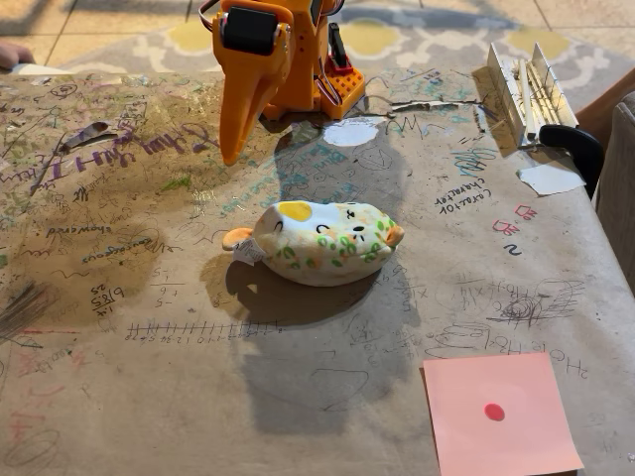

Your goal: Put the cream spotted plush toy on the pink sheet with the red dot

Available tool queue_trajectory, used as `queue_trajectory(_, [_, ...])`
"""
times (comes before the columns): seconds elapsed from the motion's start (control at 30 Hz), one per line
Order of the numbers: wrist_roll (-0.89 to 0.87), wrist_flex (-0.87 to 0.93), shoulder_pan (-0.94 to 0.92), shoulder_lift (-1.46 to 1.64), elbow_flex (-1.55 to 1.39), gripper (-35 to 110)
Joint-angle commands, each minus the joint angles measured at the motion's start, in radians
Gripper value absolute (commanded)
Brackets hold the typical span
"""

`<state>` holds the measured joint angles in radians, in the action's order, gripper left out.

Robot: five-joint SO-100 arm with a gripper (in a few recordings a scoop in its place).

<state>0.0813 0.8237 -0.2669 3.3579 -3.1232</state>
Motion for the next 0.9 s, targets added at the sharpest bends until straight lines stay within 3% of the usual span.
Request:
queue_trajectory(0.0, [0.005,-0.009,-0.02,0.017,0.017,0])
queue_trajectory(0.13, [0.063,-0.005,-0.012,0.017,0.017,0])
queue_trajectory(0.27, [0.35,0.003,0.029,0.017,0.044,0])
queue_trajectory(0.47, [0.723,0.207,0.198,-0.011,0.296,0])
queue_trajectory(0.6, [1.074,0.302,0.321,-0.347,0.468,0])
queue_trajectory(0.7, [1.322,0.33,0.305,-0.601,0.503,2])
queue_trajectory(0.87, [1.404,0.138,0.279,-0.992,0.569,10])
